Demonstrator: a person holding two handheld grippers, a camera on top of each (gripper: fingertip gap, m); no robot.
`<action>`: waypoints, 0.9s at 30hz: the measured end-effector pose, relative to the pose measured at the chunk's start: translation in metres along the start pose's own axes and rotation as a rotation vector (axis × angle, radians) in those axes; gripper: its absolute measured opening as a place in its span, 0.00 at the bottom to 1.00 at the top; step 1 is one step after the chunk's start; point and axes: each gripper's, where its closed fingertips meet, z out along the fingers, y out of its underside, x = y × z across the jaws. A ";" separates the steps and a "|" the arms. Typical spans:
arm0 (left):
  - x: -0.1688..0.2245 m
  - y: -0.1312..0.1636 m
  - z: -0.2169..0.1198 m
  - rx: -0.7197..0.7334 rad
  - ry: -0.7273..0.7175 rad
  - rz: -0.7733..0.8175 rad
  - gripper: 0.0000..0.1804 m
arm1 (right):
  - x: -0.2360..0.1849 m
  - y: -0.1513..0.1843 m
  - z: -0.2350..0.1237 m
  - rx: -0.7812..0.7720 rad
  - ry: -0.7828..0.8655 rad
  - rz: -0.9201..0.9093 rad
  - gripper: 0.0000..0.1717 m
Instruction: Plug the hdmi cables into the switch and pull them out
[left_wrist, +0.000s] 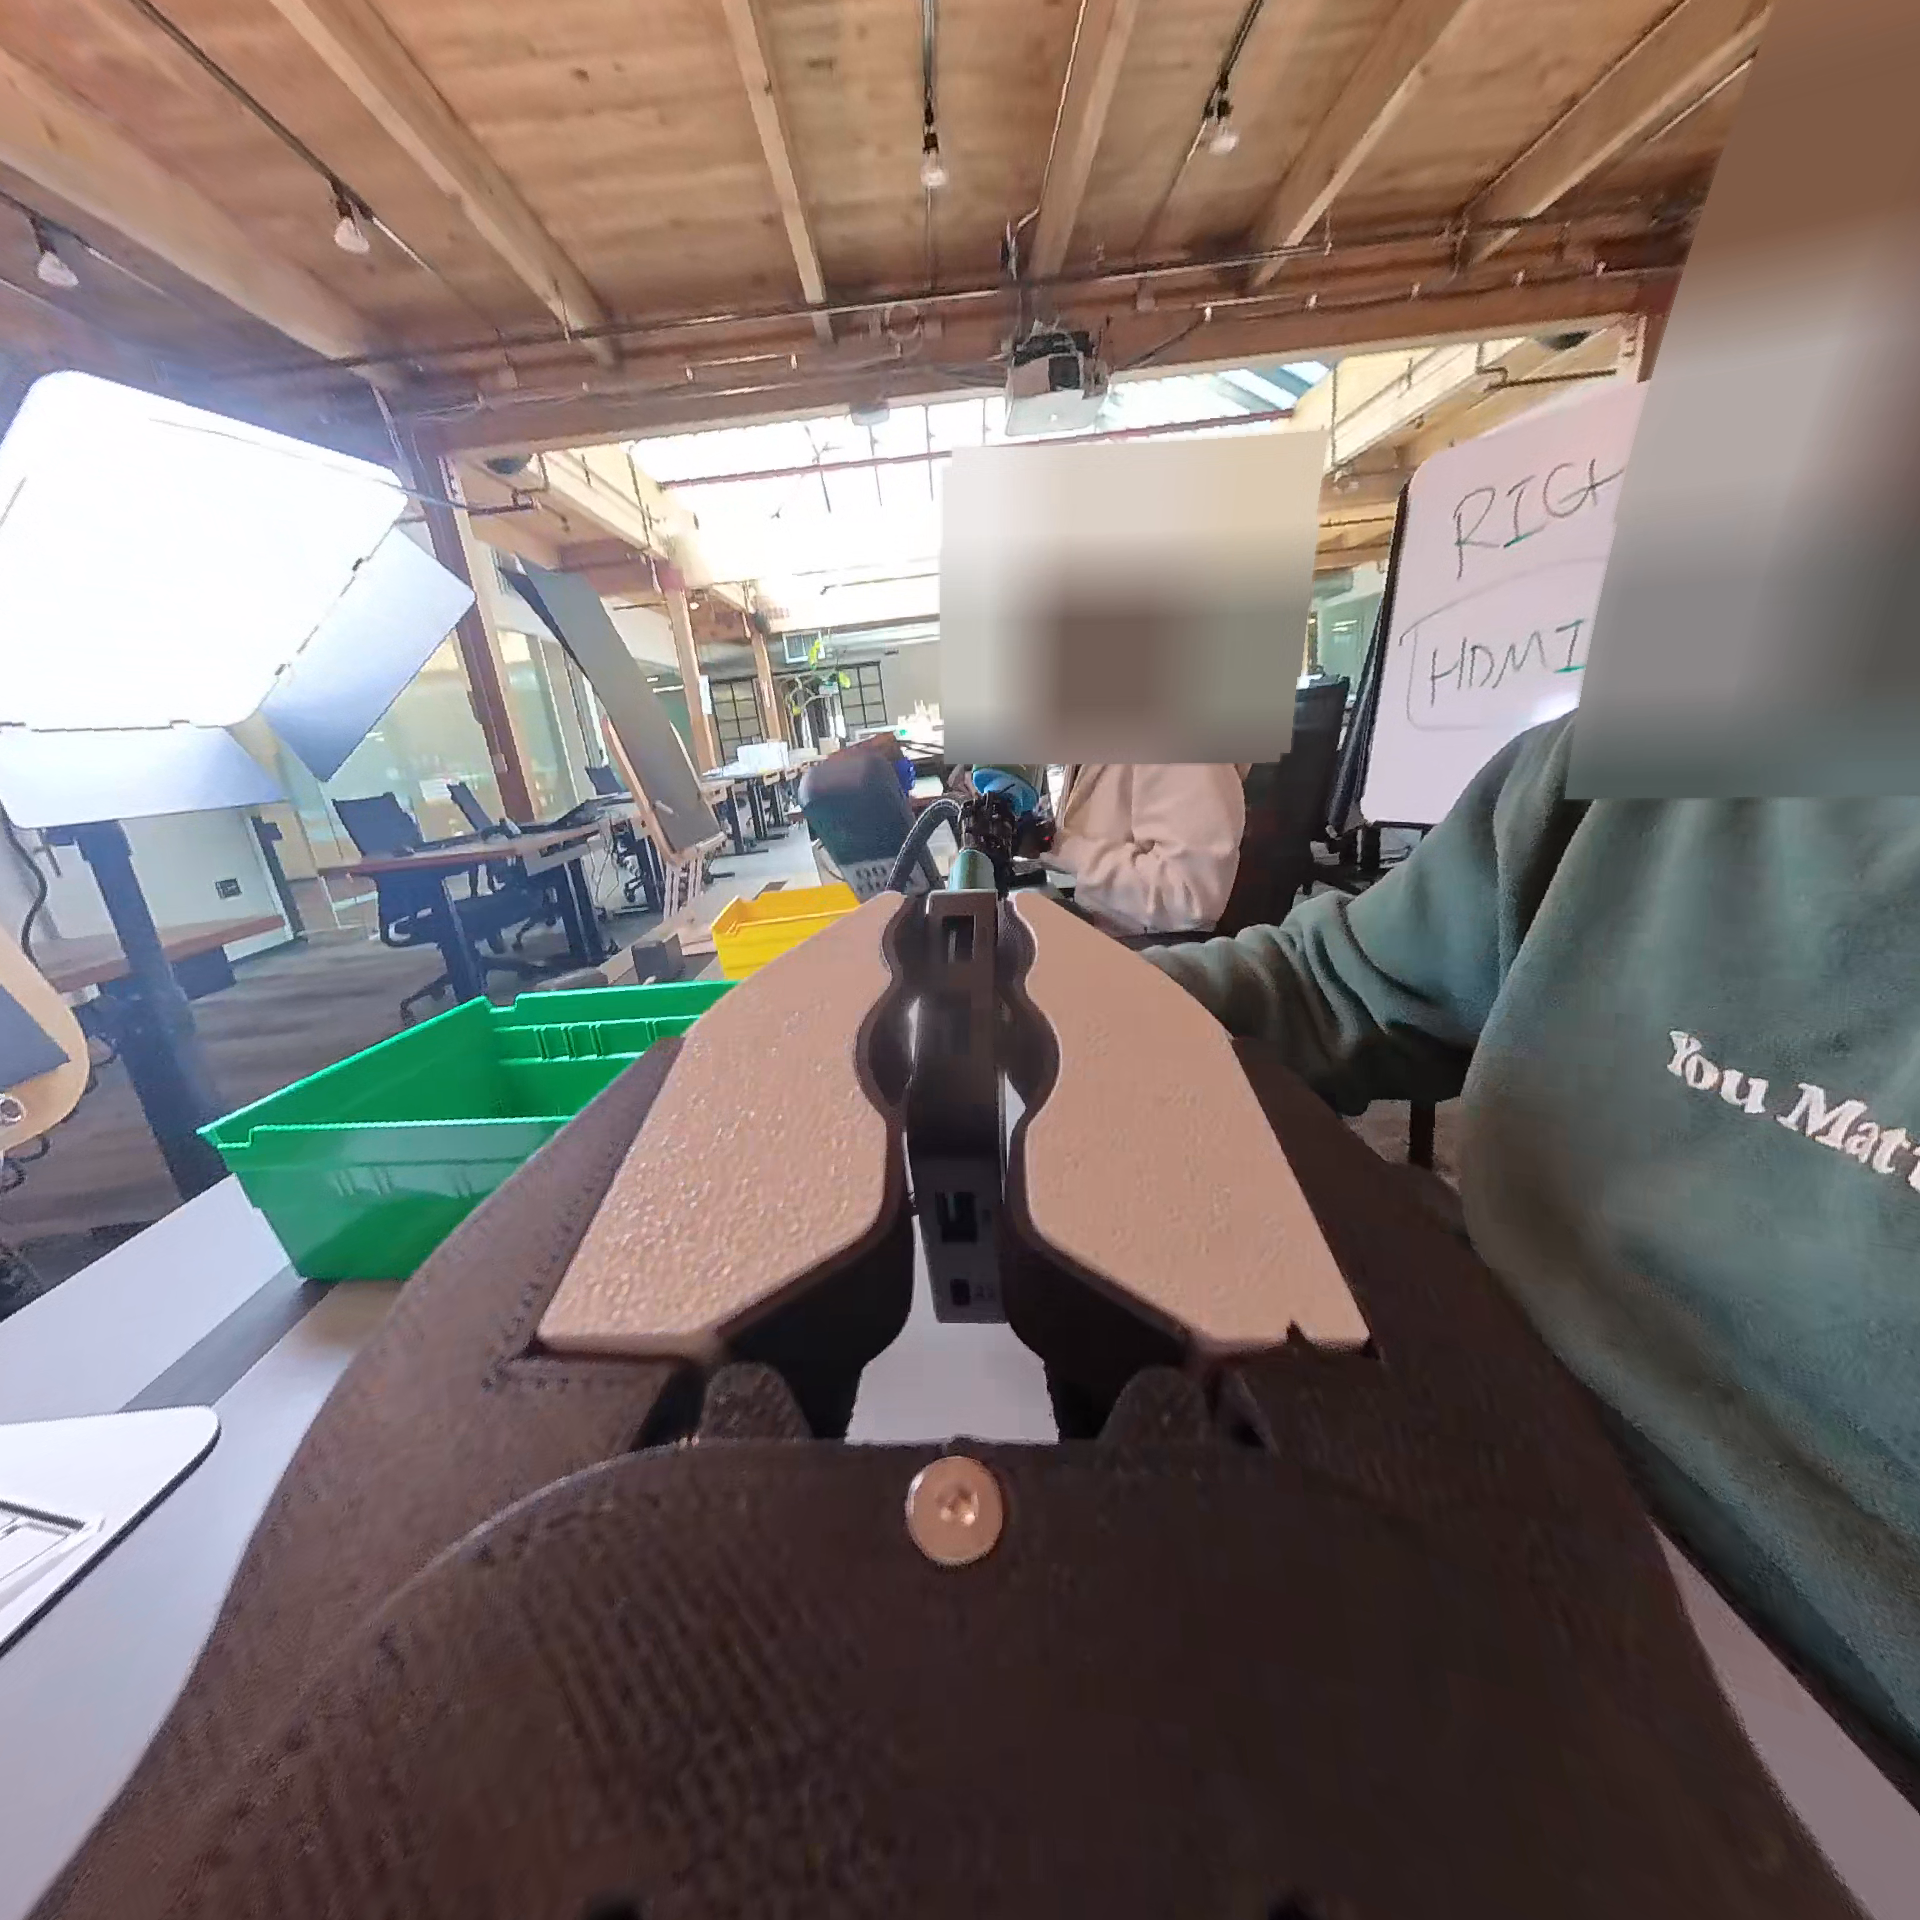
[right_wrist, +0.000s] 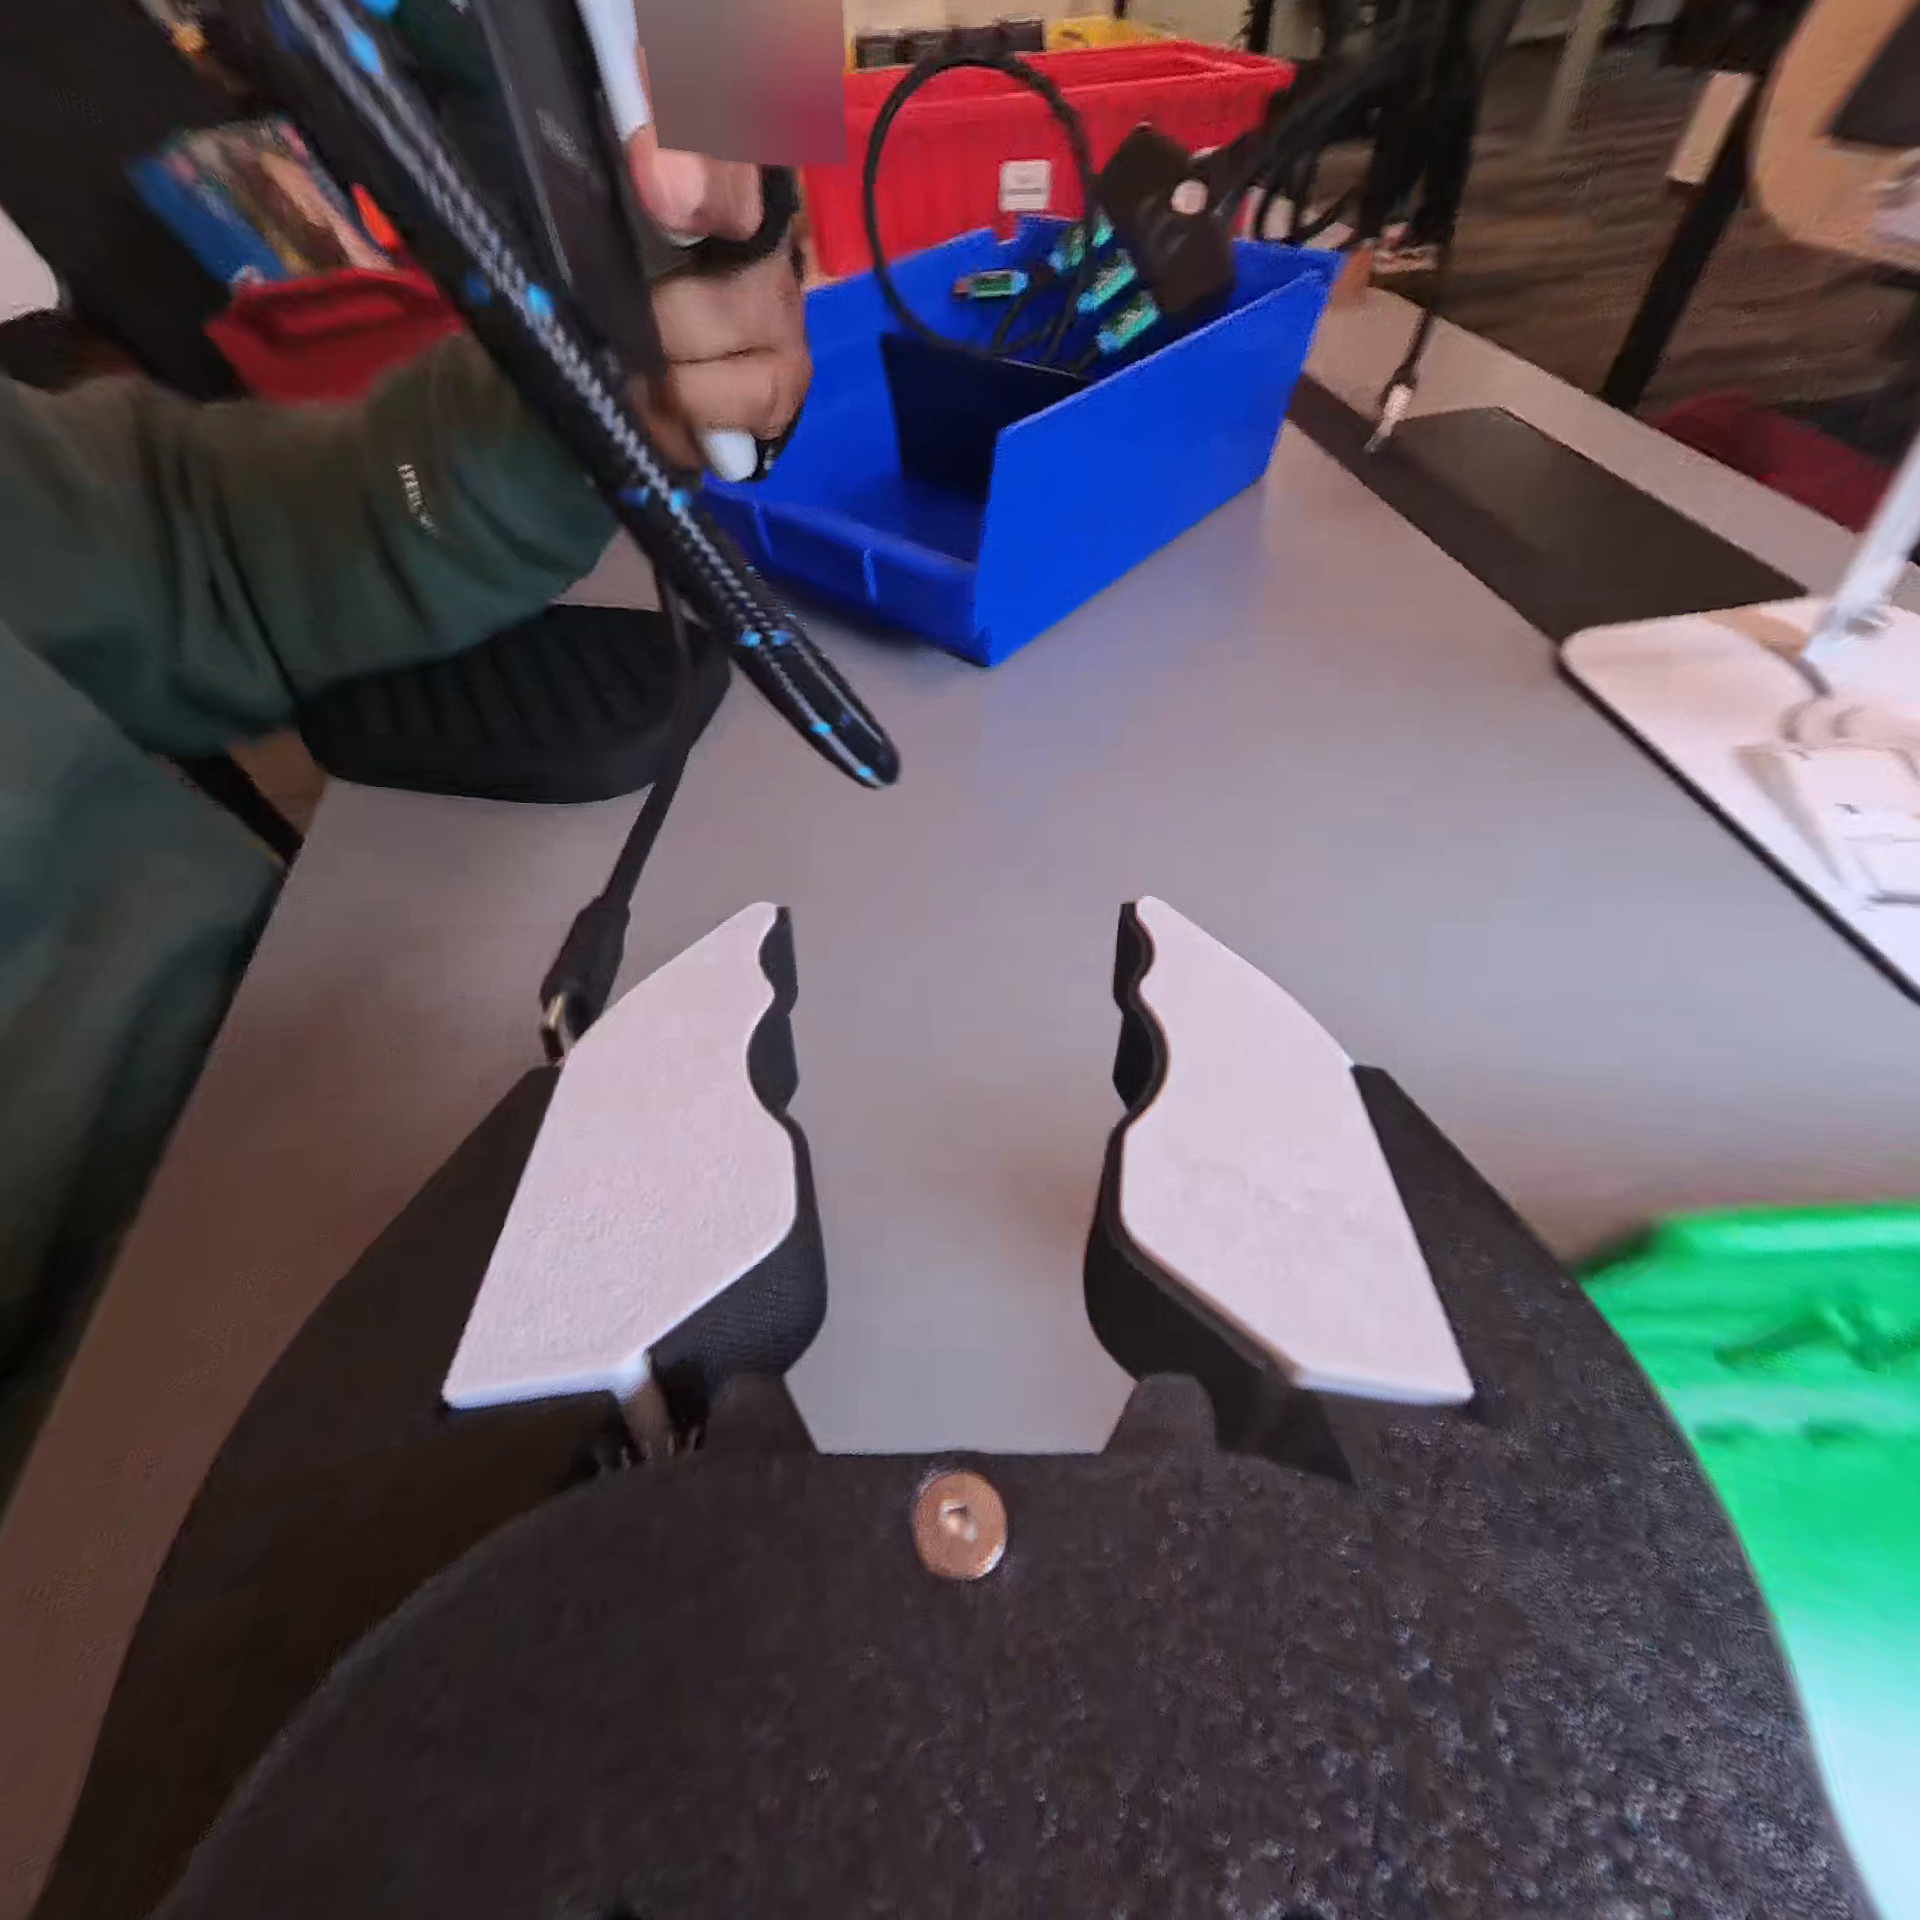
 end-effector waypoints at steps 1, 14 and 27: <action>0.002 -0.002 0.000 0.008 0.003 0.001 0.08 | -0.010 -0.002 0.011 0.010 -0.031 -0.020 0.35; -0.023 0.075 -0.014 -0.302 -0.056 -0.076 0.05 | -0.058 -0.091 -0.017 0.098 -0.163 -0.154 0.00; -0.014 0.172 0.022 -0.759 -0.071 0.163 0.31 | -0.064 -0.109 0.019 -0.307 -0.149 -0.301 0.00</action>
